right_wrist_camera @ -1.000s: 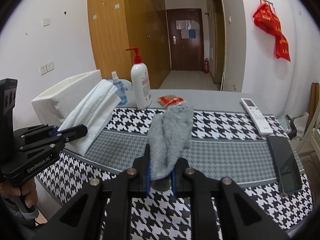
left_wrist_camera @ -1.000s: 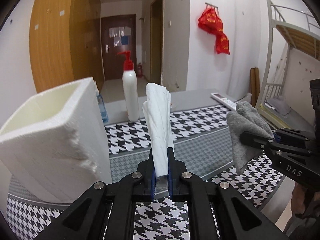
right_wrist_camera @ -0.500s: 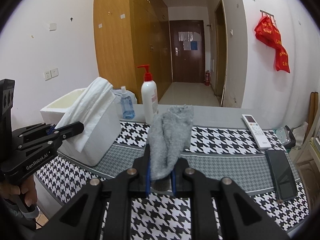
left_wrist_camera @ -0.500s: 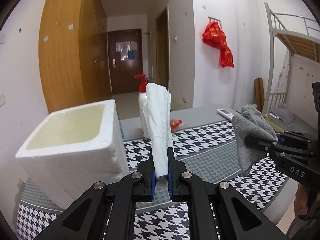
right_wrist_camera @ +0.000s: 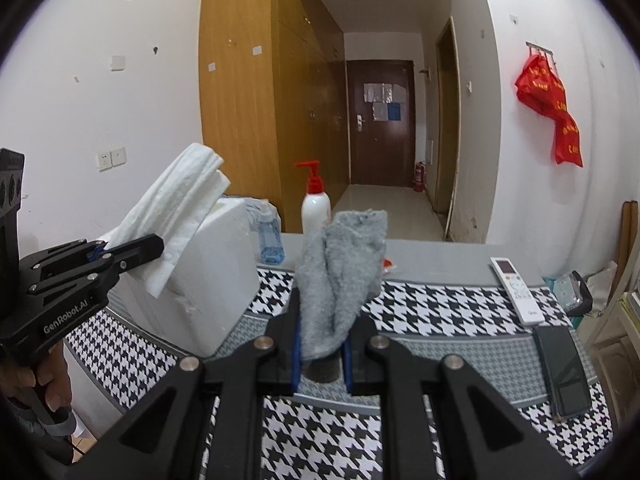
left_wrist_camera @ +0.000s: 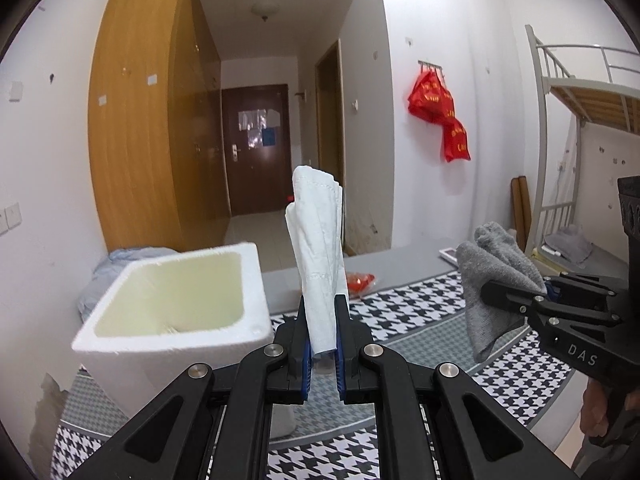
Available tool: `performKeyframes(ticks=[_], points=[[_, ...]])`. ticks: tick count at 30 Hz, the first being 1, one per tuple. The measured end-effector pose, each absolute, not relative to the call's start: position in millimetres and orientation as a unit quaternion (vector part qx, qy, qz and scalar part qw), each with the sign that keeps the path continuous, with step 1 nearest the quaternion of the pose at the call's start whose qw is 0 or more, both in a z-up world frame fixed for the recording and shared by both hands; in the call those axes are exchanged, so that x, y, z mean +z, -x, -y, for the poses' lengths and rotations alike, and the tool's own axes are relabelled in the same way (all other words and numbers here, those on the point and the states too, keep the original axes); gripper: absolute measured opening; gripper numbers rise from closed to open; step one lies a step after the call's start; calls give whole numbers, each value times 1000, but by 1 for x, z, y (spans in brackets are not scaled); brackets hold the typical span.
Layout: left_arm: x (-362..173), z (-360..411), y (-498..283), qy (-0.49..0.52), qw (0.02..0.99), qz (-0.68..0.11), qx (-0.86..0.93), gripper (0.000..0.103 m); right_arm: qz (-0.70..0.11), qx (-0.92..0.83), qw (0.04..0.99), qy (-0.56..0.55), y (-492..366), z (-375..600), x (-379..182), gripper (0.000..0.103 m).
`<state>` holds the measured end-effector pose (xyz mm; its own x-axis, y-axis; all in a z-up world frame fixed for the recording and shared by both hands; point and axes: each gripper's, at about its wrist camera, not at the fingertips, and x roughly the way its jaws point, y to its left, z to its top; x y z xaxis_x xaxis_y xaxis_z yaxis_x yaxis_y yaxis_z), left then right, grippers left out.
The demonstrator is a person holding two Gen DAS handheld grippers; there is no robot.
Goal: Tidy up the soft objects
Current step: 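Lift the white tissues with the left gripper while the right gripper lifts the grey cloth toward the box, then lower the white tissues into the foam box and open the left gripper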
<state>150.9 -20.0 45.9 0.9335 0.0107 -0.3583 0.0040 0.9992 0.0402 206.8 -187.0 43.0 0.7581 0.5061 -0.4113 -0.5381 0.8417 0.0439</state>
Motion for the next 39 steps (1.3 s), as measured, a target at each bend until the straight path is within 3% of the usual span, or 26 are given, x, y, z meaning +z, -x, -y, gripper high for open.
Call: performKeyframes(ticks=[19, 39], points=[[81, -16, -135, -19, 989, -136, 47, 10, -158, 320, 933, 48, -204, 151, 75, 19], [81, -59, -138, -7, 983, -150, 104, 10, -148, 385, 908, 65, -206, 101, 87, 19]])
